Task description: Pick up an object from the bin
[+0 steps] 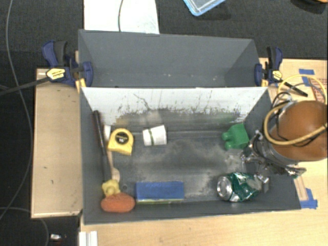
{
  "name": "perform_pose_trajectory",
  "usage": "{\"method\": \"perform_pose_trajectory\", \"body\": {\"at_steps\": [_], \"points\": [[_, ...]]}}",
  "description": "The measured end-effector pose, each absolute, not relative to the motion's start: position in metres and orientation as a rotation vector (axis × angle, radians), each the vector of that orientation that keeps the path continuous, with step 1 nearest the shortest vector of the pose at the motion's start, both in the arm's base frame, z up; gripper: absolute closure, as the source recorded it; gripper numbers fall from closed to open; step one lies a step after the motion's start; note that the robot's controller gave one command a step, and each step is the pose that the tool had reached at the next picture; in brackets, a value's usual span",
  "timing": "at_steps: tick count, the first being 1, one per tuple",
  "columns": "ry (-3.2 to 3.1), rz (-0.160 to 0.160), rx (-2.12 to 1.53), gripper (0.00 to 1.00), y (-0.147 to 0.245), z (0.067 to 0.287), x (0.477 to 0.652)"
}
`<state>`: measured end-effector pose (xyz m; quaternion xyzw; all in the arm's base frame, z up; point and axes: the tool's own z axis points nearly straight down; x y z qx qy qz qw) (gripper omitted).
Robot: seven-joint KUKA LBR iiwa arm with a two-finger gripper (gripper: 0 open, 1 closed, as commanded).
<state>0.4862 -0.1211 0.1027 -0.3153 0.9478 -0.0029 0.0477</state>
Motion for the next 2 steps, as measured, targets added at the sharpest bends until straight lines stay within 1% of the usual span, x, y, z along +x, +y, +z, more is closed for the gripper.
{"method": "perform_pose_trajectory", "body": {"at_steps": [1,2], "points": [[2.849,-0.021,-1.086,0.0,-0.137,0.089,0.478],[2.601,-0.032,-1.589,1.0,-0.132,0.072,0.478]]}}
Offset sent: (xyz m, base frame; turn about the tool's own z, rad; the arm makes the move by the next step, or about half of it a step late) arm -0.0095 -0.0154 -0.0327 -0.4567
